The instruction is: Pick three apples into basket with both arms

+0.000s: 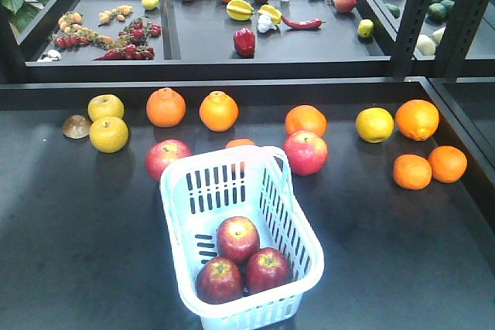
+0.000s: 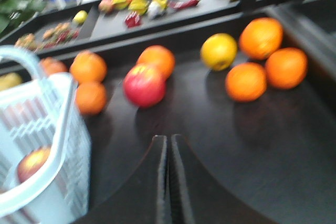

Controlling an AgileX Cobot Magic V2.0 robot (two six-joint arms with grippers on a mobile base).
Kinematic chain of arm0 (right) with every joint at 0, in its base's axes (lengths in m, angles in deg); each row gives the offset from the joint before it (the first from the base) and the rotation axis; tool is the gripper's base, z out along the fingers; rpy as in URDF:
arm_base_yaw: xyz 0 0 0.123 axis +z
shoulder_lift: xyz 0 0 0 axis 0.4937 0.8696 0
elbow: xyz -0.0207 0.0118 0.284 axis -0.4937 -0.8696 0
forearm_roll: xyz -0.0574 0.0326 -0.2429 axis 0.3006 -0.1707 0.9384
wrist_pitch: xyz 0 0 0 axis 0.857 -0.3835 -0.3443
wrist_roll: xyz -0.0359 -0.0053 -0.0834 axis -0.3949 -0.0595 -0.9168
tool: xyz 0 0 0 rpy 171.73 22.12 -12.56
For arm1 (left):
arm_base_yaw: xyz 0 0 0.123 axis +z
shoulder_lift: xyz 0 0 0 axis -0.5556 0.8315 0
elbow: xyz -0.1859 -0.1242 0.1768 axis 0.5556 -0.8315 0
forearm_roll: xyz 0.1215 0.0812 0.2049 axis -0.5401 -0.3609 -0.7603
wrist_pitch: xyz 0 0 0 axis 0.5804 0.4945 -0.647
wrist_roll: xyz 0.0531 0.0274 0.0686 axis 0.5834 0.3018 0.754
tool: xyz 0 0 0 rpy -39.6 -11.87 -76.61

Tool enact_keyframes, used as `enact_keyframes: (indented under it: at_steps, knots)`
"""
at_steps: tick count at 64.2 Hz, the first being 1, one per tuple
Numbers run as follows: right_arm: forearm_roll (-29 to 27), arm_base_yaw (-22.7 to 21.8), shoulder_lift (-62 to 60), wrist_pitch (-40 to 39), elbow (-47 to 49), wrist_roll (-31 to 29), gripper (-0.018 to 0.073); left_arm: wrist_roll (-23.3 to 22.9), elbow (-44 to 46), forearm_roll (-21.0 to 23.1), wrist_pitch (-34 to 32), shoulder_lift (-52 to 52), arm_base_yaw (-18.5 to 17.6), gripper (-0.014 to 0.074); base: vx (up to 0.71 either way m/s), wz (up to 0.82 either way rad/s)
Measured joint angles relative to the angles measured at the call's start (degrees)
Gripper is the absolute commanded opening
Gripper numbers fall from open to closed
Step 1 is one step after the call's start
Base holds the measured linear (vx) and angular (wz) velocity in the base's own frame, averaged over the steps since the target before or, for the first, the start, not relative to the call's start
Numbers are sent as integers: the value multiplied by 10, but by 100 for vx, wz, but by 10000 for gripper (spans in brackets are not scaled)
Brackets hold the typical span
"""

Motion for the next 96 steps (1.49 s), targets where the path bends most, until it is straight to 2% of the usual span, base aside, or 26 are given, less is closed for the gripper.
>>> enact_keyframes:
  at_steps: [9, 27, 96]
  knots:
    - [7, -35, 0, -32, 0, -1, -5, 0, 0, 0, 0, 0, 0, -6, 0, 0]
    - [69, -40, 0, -114, 0, -2, -5, 0, 0, 0, 0, 0, 0, -6, 0, 0]
    - [67, -40, 0, -121, 0, -2, -5, 0, 0, 0, 0, 0, 0, -6, 0, 0]
